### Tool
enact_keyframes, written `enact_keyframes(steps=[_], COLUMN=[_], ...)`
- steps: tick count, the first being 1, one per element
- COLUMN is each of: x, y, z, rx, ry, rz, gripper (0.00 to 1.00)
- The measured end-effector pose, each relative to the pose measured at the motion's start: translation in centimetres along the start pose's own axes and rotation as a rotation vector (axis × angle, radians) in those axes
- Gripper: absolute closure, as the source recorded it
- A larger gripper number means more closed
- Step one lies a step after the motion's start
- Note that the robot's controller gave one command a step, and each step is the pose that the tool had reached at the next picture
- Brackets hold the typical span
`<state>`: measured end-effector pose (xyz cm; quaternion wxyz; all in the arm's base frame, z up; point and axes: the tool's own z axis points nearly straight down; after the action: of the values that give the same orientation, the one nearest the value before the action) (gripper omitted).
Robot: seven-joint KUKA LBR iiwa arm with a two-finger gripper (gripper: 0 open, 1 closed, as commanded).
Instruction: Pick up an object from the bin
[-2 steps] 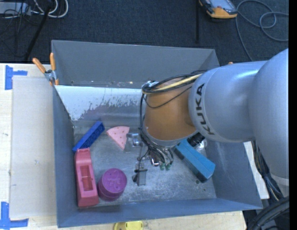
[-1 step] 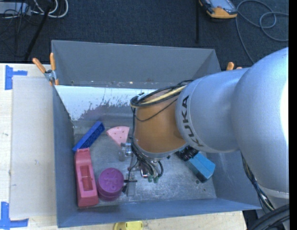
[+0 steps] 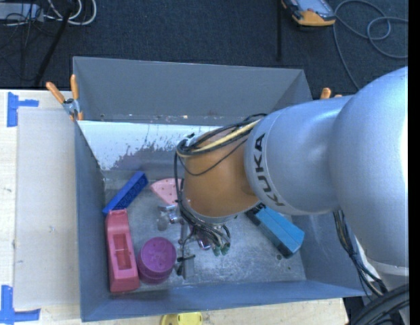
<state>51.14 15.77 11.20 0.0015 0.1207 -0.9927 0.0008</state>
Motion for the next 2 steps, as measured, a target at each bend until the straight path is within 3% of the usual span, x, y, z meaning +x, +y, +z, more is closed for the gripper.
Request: enact_keyframes(steps=[1,2], x=[0.19,-0.77], y=[0.88,1.63], z=[2.26,3.16], rx=[-0.001,0.009], ry=[0.001,-0.019], rz=[-0.105,-0.269], gripper=[0.0,1.0])
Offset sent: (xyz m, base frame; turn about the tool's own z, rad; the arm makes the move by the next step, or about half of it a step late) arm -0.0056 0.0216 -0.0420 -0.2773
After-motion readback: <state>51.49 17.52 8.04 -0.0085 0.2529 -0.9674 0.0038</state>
